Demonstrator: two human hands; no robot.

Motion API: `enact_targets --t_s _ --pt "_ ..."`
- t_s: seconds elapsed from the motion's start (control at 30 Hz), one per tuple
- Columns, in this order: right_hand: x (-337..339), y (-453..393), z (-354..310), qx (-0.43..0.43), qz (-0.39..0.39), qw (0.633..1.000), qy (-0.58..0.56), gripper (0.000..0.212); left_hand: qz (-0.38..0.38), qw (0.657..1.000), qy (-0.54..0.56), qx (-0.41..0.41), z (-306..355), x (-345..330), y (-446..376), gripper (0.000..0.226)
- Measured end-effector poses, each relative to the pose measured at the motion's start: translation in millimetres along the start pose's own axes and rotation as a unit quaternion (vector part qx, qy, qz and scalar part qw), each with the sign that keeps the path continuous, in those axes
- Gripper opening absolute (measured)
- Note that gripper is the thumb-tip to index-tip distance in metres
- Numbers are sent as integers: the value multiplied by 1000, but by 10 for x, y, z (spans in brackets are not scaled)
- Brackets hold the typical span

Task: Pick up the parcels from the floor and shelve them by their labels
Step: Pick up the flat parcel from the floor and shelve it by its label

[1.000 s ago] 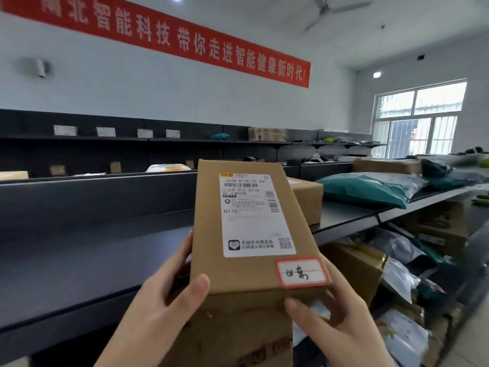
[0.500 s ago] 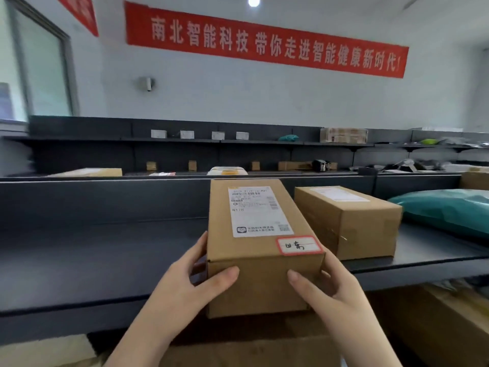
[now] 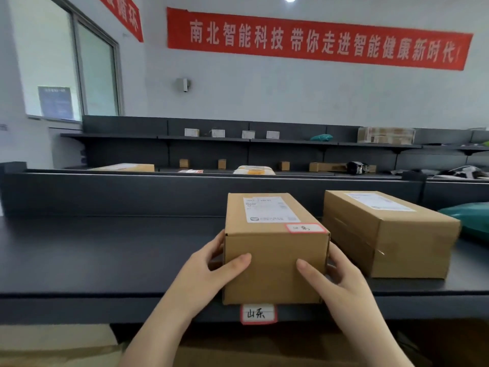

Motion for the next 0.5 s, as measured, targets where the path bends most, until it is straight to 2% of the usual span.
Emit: enact_targets --t_s 0.13,0.3,0.5 --pt "-53 -122 77 4 -7 1000 14 84 5 1000 -21 -2 -41 19 -93 77" --pt "-118 -292 139 6 -11 999 32 77 6 999 -32 -1 -92 83 -239 76" --pt "-233 -528 201 -2 -30 999 17 41 0 999 -35 7 -165 153 -460 76"
Point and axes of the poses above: each hand's wrist, its own y-axis away from the middle knuckle, its own x-axis out of the back of the hand, z = x × y, the point moved 9 cm from there along -y, towards the middle knuckle, and after that the axes turned 3 degrees about y, right-handed, at the moved point
